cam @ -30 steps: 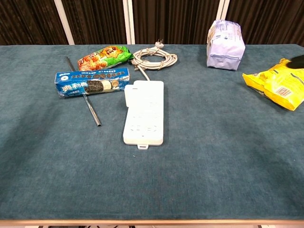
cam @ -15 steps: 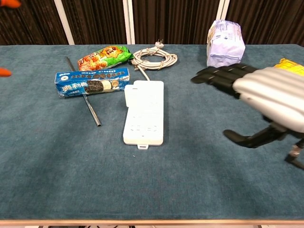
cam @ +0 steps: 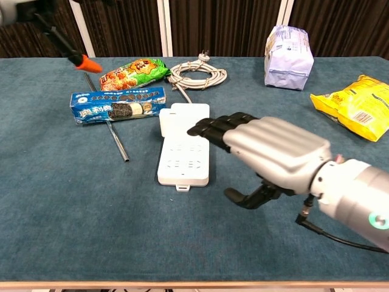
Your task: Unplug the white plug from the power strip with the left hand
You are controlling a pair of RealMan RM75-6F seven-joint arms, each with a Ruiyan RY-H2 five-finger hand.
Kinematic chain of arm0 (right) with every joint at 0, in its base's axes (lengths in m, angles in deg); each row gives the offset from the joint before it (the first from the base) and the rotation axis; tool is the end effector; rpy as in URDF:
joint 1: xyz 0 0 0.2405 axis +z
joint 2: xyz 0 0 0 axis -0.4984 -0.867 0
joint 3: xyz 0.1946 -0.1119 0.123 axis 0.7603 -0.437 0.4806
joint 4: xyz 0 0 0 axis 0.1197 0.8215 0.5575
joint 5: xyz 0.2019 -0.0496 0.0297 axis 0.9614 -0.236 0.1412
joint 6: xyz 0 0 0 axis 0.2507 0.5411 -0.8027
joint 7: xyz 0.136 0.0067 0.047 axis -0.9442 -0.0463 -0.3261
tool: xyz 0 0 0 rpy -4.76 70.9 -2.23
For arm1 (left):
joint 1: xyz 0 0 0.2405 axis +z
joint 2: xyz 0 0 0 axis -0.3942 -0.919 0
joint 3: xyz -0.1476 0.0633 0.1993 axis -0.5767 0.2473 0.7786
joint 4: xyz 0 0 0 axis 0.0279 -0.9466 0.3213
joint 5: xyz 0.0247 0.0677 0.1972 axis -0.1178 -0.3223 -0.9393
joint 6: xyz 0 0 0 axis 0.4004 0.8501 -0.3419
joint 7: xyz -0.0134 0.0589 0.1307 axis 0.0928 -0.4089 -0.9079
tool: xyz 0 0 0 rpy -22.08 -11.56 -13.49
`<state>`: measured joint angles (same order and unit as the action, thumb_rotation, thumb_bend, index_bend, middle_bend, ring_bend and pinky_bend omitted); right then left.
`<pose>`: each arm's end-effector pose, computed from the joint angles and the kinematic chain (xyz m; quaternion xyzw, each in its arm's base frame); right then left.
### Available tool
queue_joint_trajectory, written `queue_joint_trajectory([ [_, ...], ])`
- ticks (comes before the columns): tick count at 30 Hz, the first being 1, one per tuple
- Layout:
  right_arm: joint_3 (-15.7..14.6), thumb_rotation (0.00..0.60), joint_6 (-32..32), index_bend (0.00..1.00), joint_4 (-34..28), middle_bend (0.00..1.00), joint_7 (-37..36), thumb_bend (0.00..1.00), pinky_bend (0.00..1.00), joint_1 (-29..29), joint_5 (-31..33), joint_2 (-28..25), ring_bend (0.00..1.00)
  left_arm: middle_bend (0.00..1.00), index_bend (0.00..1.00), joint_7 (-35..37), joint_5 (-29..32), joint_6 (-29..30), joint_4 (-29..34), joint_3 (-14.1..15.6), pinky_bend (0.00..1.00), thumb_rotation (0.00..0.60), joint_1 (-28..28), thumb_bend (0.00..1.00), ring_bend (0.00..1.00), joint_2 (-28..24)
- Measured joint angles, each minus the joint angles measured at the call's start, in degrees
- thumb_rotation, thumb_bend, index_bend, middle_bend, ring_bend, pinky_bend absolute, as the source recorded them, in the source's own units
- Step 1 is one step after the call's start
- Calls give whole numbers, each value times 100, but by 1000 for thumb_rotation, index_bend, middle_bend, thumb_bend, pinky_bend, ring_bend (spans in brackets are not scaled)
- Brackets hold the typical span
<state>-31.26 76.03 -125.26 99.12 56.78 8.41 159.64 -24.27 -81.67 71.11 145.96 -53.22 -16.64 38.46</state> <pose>-0.0944 -0.2256 -0.0586 0.7966 -0.2976 0.3932 0.3496 -0.0964 0.3489 0.0682 -0.6961 -0.3634 -0.4289 0.4466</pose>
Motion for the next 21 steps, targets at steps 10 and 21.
queue_joint_trajectory([
  [10,71,600,-168,0,603,0,53,482,0,343,354,600,0,102,133,-572,777,-109,-564,83,26,600,-714,8,0,596],
  [21,111,600,-294,0,1238,0,-145,482,0,620,567,1073,0,107,135,-712,1006,-158,-839,233,26,600,-1137,8,1,962],
])
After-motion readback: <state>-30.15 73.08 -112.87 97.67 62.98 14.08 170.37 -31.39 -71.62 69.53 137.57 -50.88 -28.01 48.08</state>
